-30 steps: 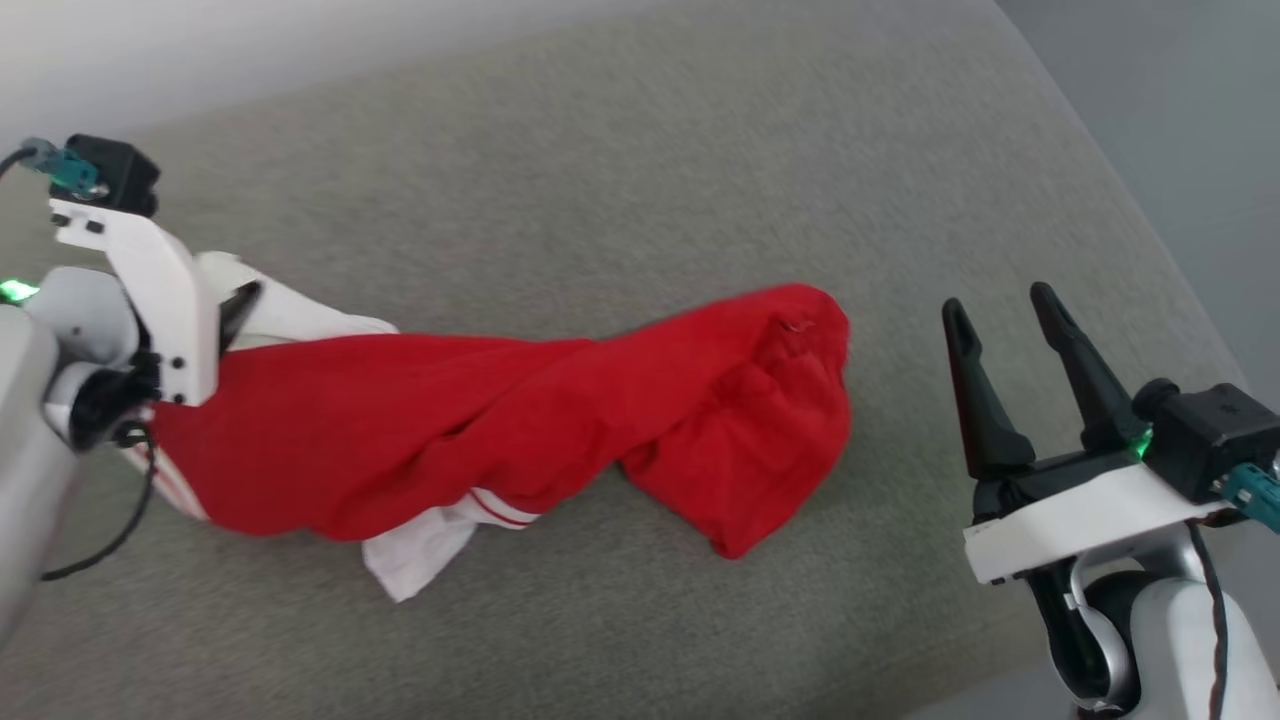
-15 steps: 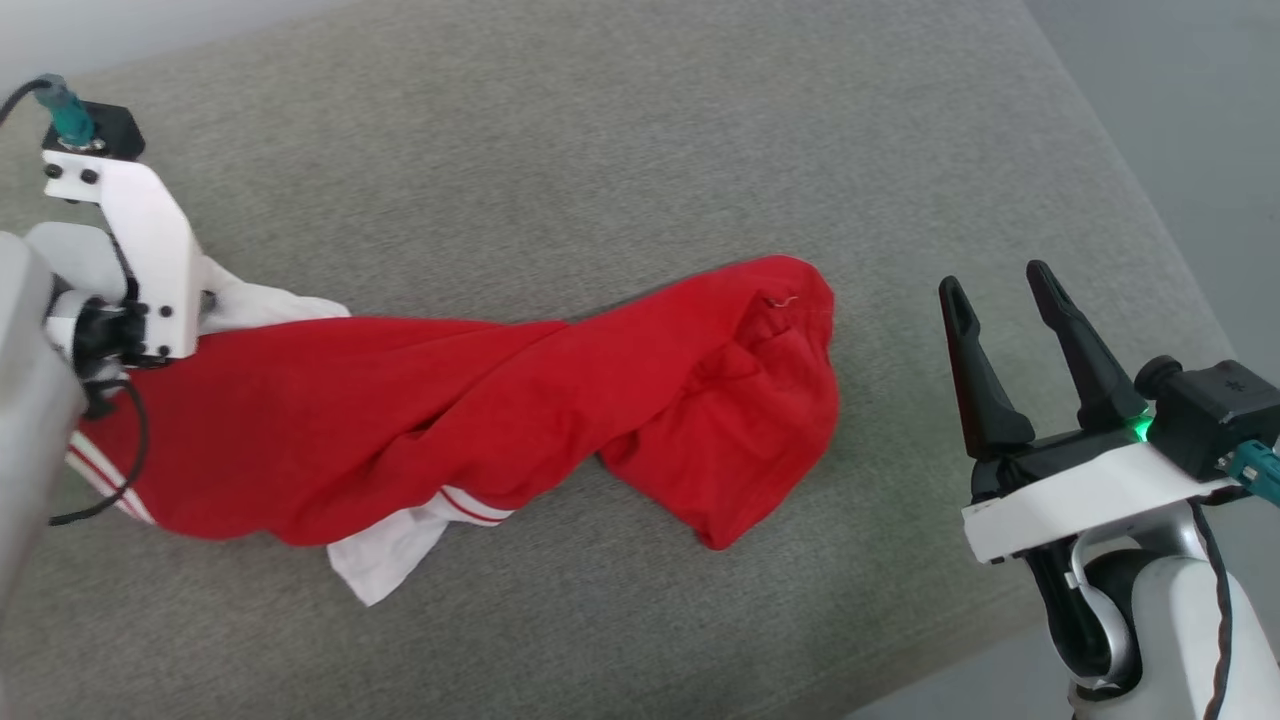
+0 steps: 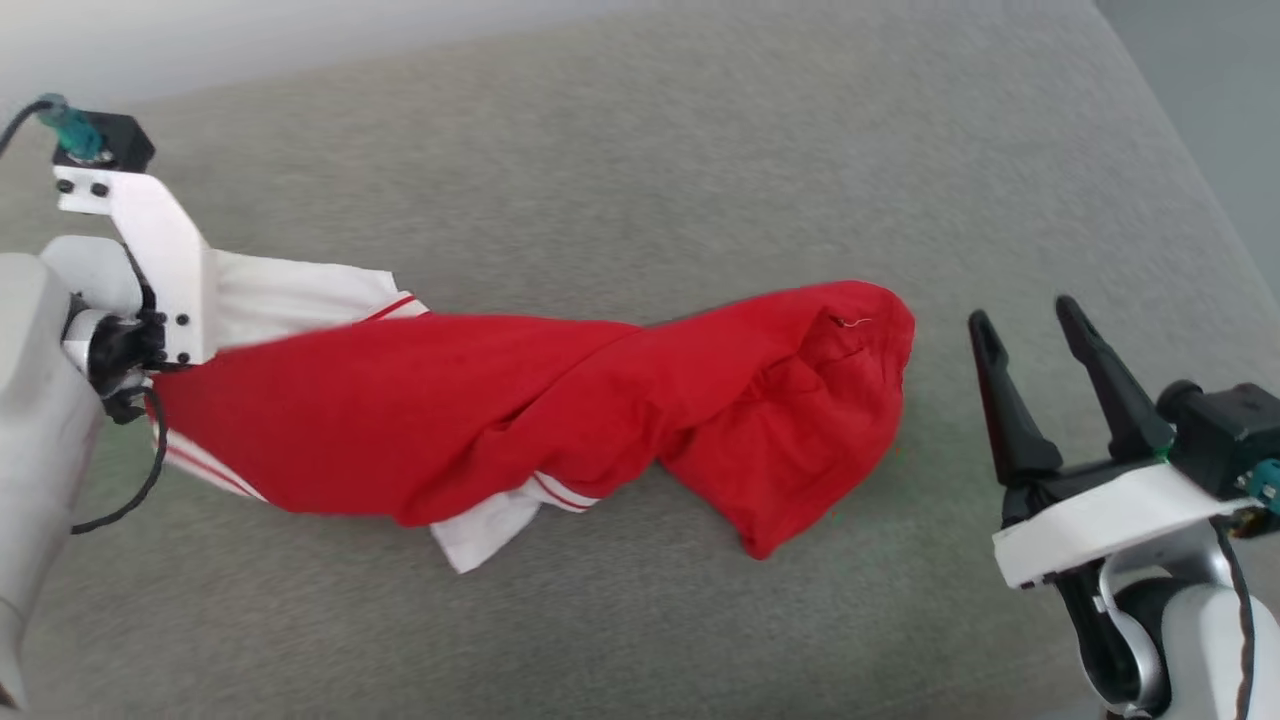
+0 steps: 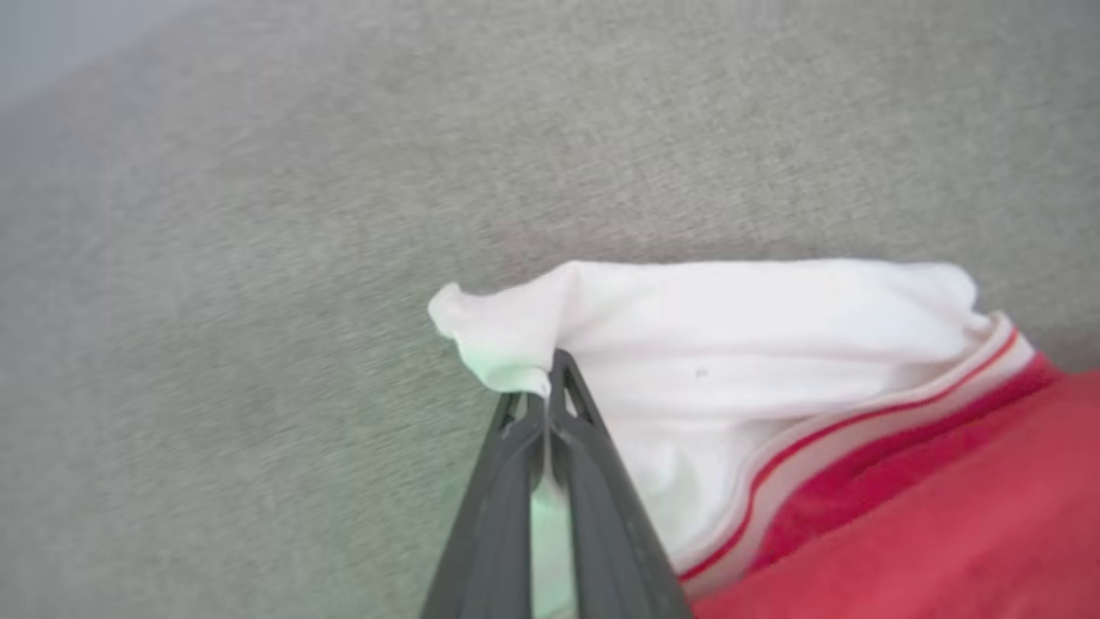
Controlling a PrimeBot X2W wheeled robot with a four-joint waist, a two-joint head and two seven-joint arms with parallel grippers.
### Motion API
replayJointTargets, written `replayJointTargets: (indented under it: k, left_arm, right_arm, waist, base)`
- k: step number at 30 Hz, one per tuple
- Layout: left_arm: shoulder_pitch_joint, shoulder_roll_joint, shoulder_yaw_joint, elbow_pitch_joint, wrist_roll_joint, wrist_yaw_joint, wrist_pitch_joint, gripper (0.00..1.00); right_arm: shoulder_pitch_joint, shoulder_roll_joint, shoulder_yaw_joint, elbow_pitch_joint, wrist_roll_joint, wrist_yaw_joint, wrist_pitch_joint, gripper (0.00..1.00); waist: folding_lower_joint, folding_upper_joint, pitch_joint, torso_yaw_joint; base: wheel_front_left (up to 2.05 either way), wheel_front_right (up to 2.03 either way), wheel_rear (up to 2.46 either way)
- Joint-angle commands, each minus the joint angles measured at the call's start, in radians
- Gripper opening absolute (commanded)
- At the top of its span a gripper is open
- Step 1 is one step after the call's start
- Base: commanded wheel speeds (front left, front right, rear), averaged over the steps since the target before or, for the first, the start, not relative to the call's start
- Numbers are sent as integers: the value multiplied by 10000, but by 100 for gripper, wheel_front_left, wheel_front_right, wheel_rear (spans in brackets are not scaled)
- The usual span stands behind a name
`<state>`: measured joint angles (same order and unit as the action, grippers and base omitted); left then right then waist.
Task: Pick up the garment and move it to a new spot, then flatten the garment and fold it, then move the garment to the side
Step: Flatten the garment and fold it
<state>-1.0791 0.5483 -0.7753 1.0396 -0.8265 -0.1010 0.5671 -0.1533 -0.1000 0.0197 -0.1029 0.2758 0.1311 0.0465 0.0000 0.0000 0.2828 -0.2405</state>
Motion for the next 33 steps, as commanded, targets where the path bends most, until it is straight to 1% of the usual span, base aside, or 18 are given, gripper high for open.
replayJointTargets:
  k: [1,7,11,15,20,21,22,23,24,28,33]
  left_arm:
    - [209,114,96,5,-122,82,-170,0]
    - [735,550,296,72,-309,196,-473,0]
    - [1366,835,405,70,-547,309,-448,0]
    - [2047,925,579,-13,-891,418,-418,0]
    - [2756,783,777,-233,-1312,498,-489,0]
    - [2819,755,801,-335,-1334,485,-596,36]
    - [2855,741,840,-427,-1383,488,-712,82]
    - [2855,741,840,-427,-1383,488,-712,82]
    - [2892,710,884,-523,-1424,496,-830,100]
    - [2985,680,1016,-1104,-1385,507,-1542,100]
    - [3306,726,1144,-2285,-1122,453,-3243,100]
  right_arm:
    - [195,-8,-80,-90,-36,-7,130,100]
    - [465,56,-149,-181,-125,-7,401,100]
    - [601,92,-221,-273,-171,-7,533,100]
    - [628,125,-240,-322,-145,-7,631,100]
    - [600,148,-121,-258,-43,-7,742,100]
    - [574,133,-104,-233,-35,-7,755,100]
    - [535,97,-64,-182,0,-7,778,100]
    - [535,97,-64,-182,0,-7,778,100]
    - [498,47,4,-108,50,-7,838,100]
    - [396,-178,339,118,227,-7,1080,100]
    - [292,-613,996,500,637,-7,1845,100]
  waist:
    - [0,0,-477,593]
    - [0,0,-894,1238]
    - [0,0,-1047,1531]
    - [0,0,-1083,1720]
    - [0,0,-1077,1882]
    - [0,0,-1085,1910]
    - [0,0,-1094,1940]
    - [0,0,-1094,1940]
    - [0,0,-1107,1973]
    - [0,0,-1196,2148]
    - [0,0,-1393,2511]
  base:
    - [0,0,0]
    - [0,0,0]
    - [0,0,0]
    - [0,0,0]
    - [0,0,0]
    - [0,0,0]
    - [0,0,0]
    - [0,0,0]
    - [0,0,0]
    - [0,0,0]
    - [0,0,0]
